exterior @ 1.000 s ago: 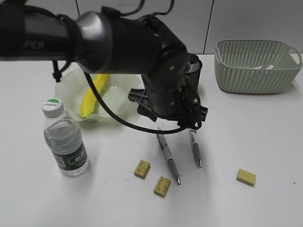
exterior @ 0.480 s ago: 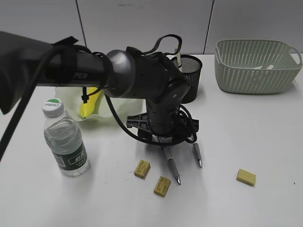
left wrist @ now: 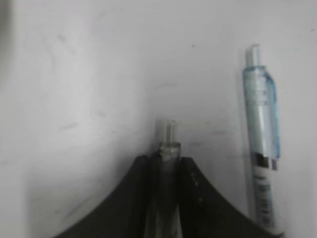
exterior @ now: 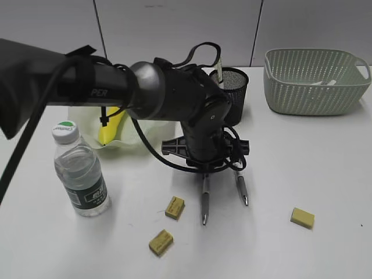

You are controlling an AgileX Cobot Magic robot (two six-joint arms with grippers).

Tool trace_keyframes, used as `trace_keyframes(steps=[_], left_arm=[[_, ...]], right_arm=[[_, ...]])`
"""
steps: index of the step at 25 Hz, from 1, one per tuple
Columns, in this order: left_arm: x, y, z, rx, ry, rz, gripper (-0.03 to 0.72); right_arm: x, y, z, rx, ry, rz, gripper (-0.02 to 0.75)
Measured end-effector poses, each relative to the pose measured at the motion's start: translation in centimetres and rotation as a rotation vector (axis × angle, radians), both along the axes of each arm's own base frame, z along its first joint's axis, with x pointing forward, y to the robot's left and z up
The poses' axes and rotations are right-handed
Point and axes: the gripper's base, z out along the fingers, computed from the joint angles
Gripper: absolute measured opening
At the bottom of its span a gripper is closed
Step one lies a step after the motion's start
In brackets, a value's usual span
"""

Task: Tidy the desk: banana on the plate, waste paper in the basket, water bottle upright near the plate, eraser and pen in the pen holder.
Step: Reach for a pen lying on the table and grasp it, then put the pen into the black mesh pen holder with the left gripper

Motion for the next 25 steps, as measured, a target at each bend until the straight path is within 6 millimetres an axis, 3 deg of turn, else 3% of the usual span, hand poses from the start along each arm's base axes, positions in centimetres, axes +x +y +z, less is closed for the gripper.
trace_keyframes(steps=[5, 8, 14, 16, 19, 22, 25], left_arm=[[0.3, -0.8, 0.3, -0.100, -0.033, 0.002, 0.130], [0.7, -1.1, 2.6, -0.167, -0.128, -0.038, 0.130], [2.3, -1.2, 14.3, -0.431, -0.641, -0.327, 0.130], [3.5, 0.0, 16.7, -0.494, -0.768, -0.399, 0.130], [6.2, 2.2, 17.4, -0.575, -0.878, -0.453, 0.130], [8.8, 4.0, 16.1, -0.595, -0.946, -0.493, 0.130], [10.2, 4.0, 14.6, -0.584, -0.973, -0.526, 0.130]], right_arm=[[0.0, 0.0, 0.0, 0.000, 0.000, 0.000, 0.321], [0.0, 0.0, 0.0, 0.000, 0.000, 0.000, 0.321], [0.0, 0.0, 0.0, 0.000, 0.000, 0.000, 0.321], [0.0, 0.0, 0.0, 0.000, 0.000, 0.000, 0.321], [0.0, 0.0, 0.0, 0.000, 0.000, 0.000, 0.321], [0.0, 0.0, 0.0, 0.000, 0.000, 0.000, 0.321], [0.0, 0.0, 0.0, 0.000, 0.000, 0.000, 0.320]])
